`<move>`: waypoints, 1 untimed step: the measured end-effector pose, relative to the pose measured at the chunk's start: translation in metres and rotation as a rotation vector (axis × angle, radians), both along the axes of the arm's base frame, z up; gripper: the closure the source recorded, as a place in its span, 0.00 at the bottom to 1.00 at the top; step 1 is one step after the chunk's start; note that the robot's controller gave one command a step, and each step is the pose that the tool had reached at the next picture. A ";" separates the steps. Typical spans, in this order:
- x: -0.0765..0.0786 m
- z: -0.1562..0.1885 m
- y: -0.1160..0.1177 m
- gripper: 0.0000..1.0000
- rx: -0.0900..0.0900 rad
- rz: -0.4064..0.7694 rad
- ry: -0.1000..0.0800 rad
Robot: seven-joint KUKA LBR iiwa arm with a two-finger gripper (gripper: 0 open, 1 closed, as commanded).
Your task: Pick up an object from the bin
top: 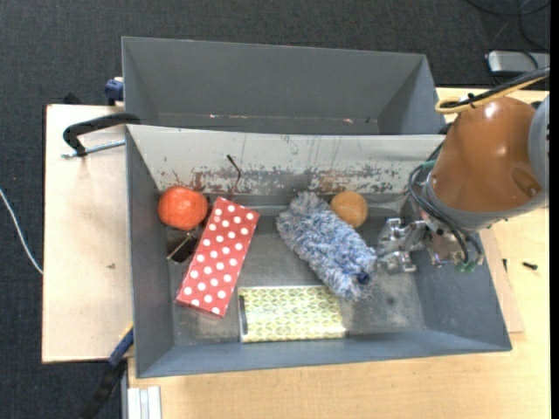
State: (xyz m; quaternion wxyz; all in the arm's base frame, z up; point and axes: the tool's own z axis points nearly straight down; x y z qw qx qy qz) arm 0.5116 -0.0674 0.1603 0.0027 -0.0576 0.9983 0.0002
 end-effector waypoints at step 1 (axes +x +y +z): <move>0.011 0.095 0.009 1.00 0.000 -0.014 0.001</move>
Offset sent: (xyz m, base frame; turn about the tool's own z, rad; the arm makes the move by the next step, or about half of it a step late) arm 0.0000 0.0000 0.0000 0.0000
